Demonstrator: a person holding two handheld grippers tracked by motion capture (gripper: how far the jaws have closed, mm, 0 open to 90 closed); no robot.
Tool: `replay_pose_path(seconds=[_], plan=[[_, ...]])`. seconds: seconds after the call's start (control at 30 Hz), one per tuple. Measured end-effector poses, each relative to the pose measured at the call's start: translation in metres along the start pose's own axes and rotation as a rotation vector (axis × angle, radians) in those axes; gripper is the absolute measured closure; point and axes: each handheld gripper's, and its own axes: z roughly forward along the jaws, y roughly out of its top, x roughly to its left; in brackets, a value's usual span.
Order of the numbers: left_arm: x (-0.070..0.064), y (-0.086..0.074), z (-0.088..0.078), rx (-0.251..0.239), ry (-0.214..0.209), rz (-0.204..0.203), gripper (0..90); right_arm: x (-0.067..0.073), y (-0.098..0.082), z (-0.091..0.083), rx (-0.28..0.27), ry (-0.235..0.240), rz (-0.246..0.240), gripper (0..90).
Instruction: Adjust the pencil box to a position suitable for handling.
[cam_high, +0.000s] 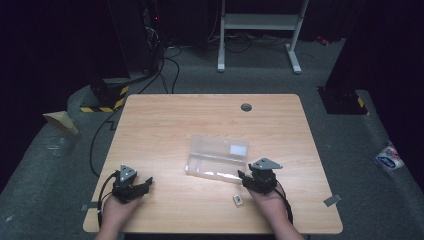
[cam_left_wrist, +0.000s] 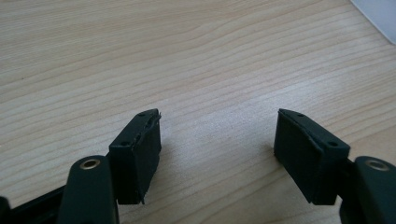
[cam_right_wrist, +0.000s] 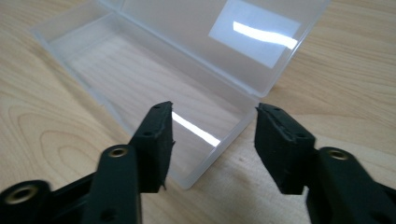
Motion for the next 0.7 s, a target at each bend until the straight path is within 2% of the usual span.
replay_pose_path(seconds=[0.03,0.1,0.17,0.23,0.37,0.53,0.7], plan=[[-0.0001,0.0006,0.0006,-0.006,0.035,0.012,31.2,0.0016,-0.0017,0.0008,0.018,0.004,-0.002,40.2],[0.0009,0.0011,0.0012,-0.007,0.044,0.011,31.0,0.0017,-0.0024,0.0012,0.023,0.011,0.005,39.0],[0.0041,0.0019,0.0023,0.003,0.031,-0.014,30.9,0.0009,-0.0046,0.0020,0.032,0.038,0.017,37.4],[0.0070,0.0021,0.0031,0.007,0.013,-0.033,30.6,0.0012,-0.0048,0.0008,0.036,0.044,-0.001,35.9],[0.0067,0.0027,0.0040,0.007,0.010,-0.035,29.7,0.0031,-0.0061,-0.0007,0.035,0.062,-0.008,34.3],[0.0069,0.0034,0.0046,0.008,0.009,-0.030,29.4,0.0053,-0.0078,0.0014,0.056,0.047,-0.022,34.4],[0.0070,0.0036,0.0048,0.008,0.008,-0.028,29.4,0.0013,-0.0090,0.0017,0.058,0.028,-0.013,36.1]])
